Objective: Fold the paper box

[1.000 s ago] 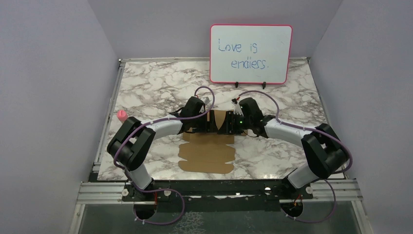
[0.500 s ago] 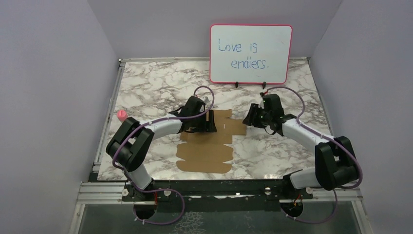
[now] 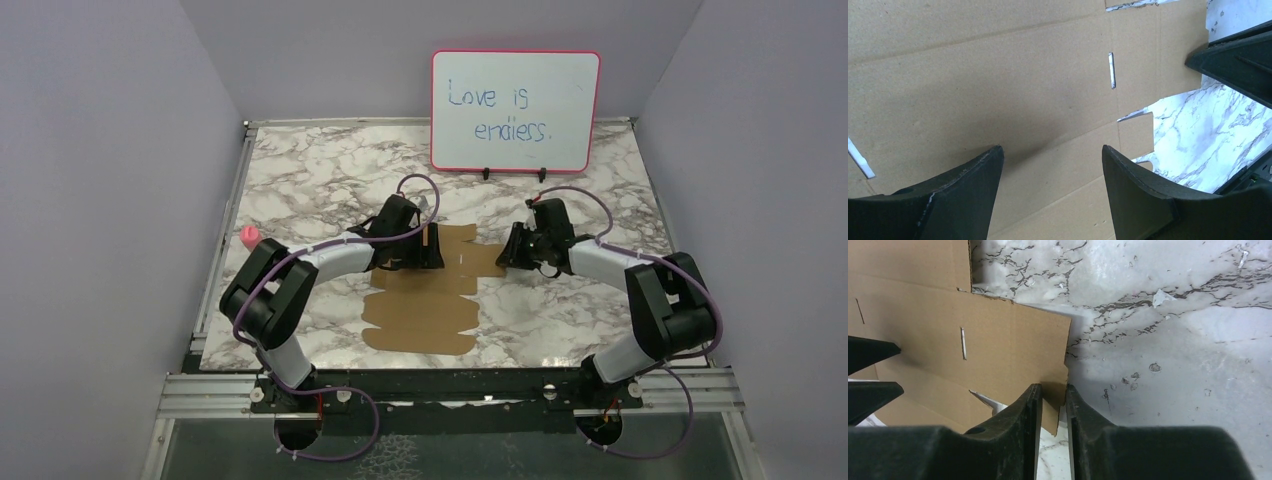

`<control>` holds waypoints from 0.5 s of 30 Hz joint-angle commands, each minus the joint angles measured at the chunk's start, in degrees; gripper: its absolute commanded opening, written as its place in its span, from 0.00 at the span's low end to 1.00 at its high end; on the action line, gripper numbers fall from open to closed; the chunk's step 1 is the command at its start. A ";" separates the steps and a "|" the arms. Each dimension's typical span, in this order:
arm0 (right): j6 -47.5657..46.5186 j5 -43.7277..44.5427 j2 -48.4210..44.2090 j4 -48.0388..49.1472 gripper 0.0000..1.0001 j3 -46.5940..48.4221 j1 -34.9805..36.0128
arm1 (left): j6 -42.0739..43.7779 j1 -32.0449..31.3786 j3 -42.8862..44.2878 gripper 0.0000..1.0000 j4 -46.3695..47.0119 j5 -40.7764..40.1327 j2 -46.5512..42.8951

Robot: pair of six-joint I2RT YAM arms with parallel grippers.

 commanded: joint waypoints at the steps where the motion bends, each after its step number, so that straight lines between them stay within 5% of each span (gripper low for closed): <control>1: -1.15 -2.94 -0.17 -1.61 0.24 2.00 -0.20 | 0.01 0.22 0.23 0.74 1.52 0.51 2.04; 8: -4.40 -2.41 -2.91 -8.21 0.03 8.52 -0.05 | -2.99 0.18 -0.56 0.74 4.84 3.27 3.04; 15: -9.88 6.82 0.90 -16.01 0.01 18.37 2.63 | -8.14 0.18 0.87 0.73 12.86 6.81 6.99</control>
